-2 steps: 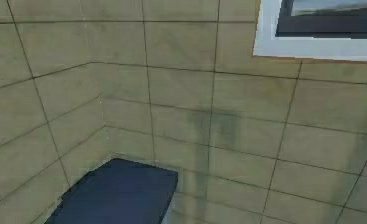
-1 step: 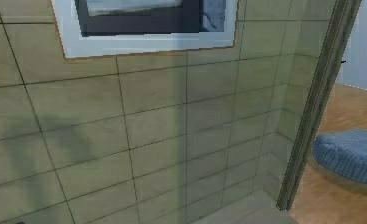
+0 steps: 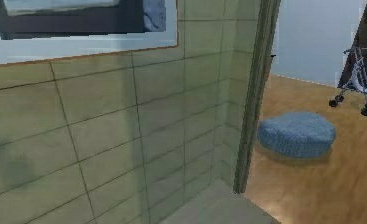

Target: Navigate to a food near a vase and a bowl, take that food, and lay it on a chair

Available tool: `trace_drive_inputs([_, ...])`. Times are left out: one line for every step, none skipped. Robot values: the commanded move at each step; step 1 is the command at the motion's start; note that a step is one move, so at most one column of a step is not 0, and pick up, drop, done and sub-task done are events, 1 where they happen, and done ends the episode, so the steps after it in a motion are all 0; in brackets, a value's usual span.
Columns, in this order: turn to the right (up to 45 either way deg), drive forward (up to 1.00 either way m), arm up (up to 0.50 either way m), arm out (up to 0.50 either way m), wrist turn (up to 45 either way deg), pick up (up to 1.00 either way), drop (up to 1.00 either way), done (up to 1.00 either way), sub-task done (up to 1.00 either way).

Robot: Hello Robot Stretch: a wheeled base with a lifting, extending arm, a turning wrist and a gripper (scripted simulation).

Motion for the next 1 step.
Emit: trace_drive_inputs([3.0,0.00,0.00,0.00,0.0,0.00,0.00,0.00,0.00])
